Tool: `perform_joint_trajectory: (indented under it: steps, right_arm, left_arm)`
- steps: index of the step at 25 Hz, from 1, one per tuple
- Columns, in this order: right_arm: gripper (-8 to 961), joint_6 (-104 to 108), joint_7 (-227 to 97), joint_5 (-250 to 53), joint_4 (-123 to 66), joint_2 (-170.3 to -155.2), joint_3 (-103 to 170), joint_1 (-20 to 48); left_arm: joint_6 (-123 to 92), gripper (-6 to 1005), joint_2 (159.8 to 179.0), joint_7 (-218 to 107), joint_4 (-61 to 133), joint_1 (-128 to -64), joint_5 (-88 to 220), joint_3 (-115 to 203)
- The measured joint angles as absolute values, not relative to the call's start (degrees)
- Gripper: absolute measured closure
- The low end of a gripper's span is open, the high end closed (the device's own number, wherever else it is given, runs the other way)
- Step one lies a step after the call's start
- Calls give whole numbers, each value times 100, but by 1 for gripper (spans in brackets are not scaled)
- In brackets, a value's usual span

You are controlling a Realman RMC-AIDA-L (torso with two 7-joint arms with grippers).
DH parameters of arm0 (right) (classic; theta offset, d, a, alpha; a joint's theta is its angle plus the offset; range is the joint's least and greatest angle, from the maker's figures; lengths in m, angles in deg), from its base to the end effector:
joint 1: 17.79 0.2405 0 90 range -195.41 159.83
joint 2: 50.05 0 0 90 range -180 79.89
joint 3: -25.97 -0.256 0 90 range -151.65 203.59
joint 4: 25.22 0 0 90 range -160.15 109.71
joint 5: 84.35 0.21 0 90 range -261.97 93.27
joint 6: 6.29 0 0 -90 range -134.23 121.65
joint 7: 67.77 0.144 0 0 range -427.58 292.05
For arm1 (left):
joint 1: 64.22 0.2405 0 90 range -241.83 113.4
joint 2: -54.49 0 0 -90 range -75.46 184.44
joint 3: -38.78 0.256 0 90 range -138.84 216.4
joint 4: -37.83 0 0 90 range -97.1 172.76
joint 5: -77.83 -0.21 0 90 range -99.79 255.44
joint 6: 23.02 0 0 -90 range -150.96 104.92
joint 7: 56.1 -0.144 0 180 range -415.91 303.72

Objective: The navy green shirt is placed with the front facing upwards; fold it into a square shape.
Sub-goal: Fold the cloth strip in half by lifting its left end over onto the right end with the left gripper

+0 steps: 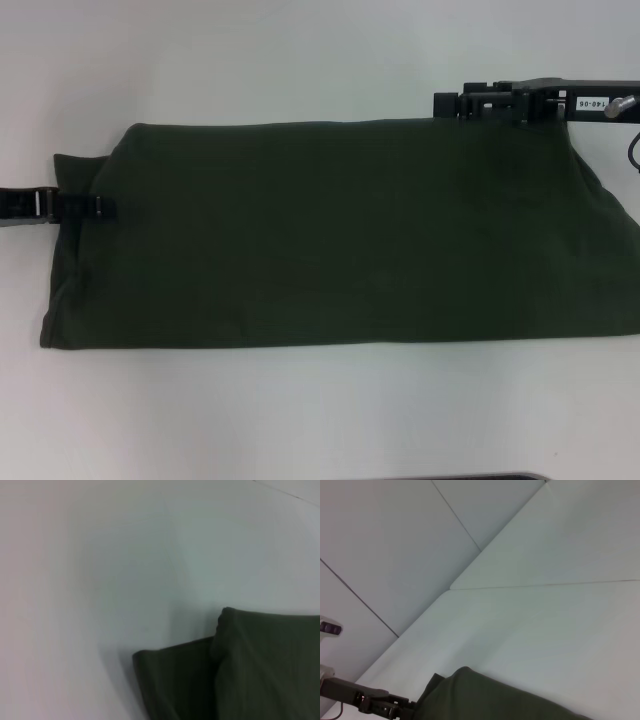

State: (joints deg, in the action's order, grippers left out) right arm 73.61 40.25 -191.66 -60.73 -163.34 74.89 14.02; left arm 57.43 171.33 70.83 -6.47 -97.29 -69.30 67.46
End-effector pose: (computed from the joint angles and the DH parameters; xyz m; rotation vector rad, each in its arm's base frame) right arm 0.2692 0.3624 0.0219 -2.5132 1.2371 0.6811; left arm -0.3334 0.3425 0.0398 -2.1990 -1.6433 -0.1670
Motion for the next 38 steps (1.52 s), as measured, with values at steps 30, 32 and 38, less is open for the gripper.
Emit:
perform_joint_trajectory:
  steps: [30,32,38]
  right_arm:
    - [41,7449,4025,-19166,-6082,-16335,7281,1402]
    - [41,7449,4025,-19166,-6082,-16334,7281,1402]
    - [41,7449,4018,-19167,-6082,-16334,7281,1402]
  left_arm:
    - [5483,889,17171,7055,-669,-9735,-6893,7016]
    - [5481,900,17173,7055,-678,-9735,-6884,7018]
    - [5475,923,17174,7057,-693,-9735,-6881,7006]
